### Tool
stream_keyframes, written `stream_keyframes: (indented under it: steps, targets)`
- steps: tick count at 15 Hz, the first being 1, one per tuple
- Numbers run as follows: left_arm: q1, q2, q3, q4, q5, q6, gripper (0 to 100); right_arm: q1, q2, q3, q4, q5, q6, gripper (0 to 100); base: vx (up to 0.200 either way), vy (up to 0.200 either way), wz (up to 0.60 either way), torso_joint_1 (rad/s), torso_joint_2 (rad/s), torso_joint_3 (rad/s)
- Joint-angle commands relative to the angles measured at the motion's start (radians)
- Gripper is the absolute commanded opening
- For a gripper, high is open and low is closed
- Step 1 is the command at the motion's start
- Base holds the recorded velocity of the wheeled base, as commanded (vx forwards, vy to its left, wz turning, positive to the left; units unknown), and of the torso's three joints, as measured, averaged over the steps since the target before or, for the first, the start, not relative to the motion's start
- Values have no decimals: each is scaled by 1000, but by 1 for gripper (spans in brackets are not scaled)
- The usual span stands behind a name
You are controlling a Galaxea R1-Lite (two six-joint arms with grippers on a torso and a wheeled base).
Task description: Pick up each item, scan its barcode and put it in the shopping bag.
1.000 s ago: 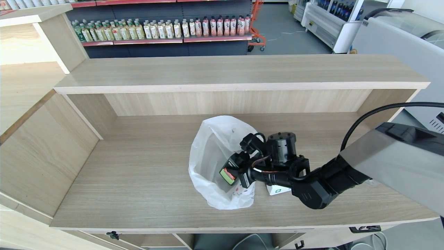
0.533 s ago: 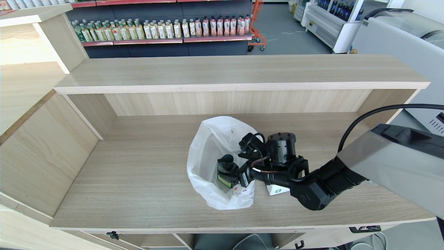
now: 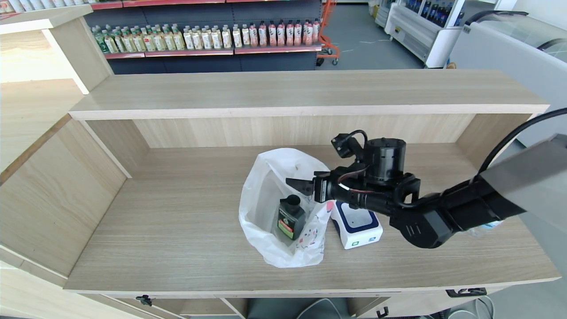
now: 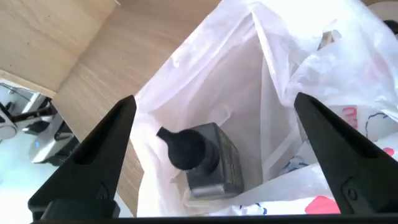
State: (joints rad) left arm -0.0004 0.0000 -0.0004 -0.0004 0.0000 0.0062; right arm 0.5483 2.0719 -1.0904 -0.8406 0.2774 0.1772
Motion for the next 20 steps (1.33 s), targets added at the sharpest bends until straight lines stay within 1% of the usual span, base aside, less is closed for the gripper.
stream_keyframes:
  steps: [1, 3, 4, 5, 6, 7, 8, 9, 10, 12, 14, 16, 20]
  targets:
    - [0, 2, 0, 0, 0, -2, 100, -27, -151, 6, 17, 0, 47, 100, 0, 0, 0, 0, 0, 0]
    - [0, 2, 0, 0, 0, -3, 100, -47, -259, 50, 87, 0, 56, 100, 0, 0, 0, 0, 0, 0]
    - [0, 2, 0, 0, 0, -3, 100, -62, -325, 96, 118, -1, 56, 100, 0, 0, 0, 0, 0, 0]
    - [0, 2, 0, 0, 0, -3, 100, -114, -444, 205, 149, -3, 48, 100, 0, 0, 0, 0, 0, 0]
    - [0, 2, 0, 0, 0, -2, 100, -157, -530, 276, 178, -3, 39, 100, 0, 0, 0, 0, 0, 0]
    - [-1, 2, 0, 0, 0, -3, 100, -209, -613, 340, 227, -4, 10, 100, 0, 0, 0, 0, 0, 0]
    - [-1, 2, 0, 0, 0, -3, 100, -278, -710, 406, 308, -4, -45, 100, 0, 0, 0, 0, 0, 0]
    - [0, 2, 0, 0, 0, -3, 100, -326, -774, 442, 364, -3, -68, 100, 0, 0, 0, 0, 0, 0]
    - [-1, 2, 0, -1, 0, -3, 100, -378, -848, 475, 428, -3, -79, 100, 0, -200, 0, 2, 2, -2]
    - [-1, 2, 0, -1, 0, -3, 100, -453, -934, 488, 522, -4, -91, 100, 0, -200, 0, 2, 7, 2]
    - [-1, 2, 0, 0, 0, -3, 100, -521, -966, 494, 580, -3, -157, 100, 0, -200, 0, 0, 0, 0]
    - [0, 2, -1, 0, 0, -3, 100, -570, -997, 526, 617, -3, -213, 100, 0, -200, 0, 5, 5, 5]
    - [0, 2, 0, 0, 0, -3, 100, -585, -1036, 581, 624, -3, -234, 100, 0, -200, 0, 1, 6, 4]
